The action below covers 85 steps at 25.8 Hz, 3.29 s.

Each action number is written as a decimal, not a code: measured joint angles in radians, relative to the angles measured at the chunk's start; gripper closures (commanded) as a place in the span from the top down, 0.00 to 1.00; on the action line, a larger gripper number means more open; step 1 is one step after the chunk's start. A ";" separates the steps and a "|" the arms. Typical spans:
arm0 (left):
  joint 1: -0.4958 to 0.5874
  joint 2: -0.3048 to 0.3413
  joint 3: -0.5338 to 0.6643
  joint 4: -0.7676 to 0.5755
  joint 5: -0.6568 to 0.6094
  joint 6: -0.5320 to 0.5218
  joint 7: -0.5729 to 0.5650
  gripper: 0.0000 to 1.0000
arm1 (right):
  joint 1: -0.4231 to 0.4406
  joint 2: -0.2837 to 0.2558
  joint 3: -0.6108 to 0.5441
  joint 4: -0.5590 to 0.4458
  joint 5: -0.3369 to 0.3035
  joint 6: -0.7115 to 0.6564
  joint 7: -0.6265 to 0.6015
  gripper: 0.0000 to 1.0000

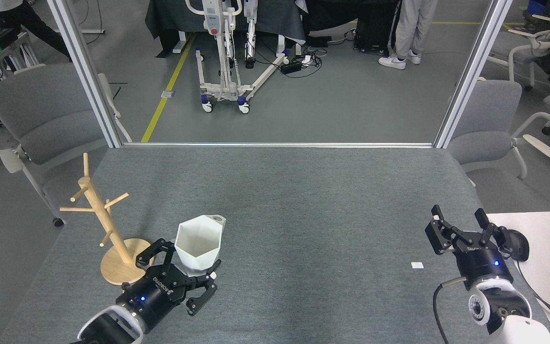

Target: Hang cup on storage rack

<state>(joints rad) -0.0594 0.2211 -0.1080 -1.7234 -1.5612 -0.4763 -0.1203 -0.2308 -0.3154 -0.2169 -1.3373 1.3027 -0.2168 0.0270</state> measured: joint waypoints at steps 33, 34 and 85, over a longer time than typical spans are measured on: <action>0.056 -0.037 0.640 0.119 -0.077 -0.024 0.089 0.00 | 0.023 0.044 0.009 0.063 0.003 0.011 -0.042 0.99; 0.043 -0.037 0.640 0.131 -0.085 -0.014 0.088 0.00 | 0.023 0.044 0.009 0.064 0.003 0.011 -0.042 0.99; -0.110 -0.070 0.550 0.297 -0.326 0.117 0.048 0.89 | 0.017 0.075 0.085 0.031 0.040 0.021 -0.025 0.99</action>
<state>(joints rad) -0.1695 0.1516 0.4417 -1.4260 -1.8867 -0.3593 -0.0726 -0.2135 -0.2408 -0.1317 -1.3068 1.3427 -0.1959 0.0016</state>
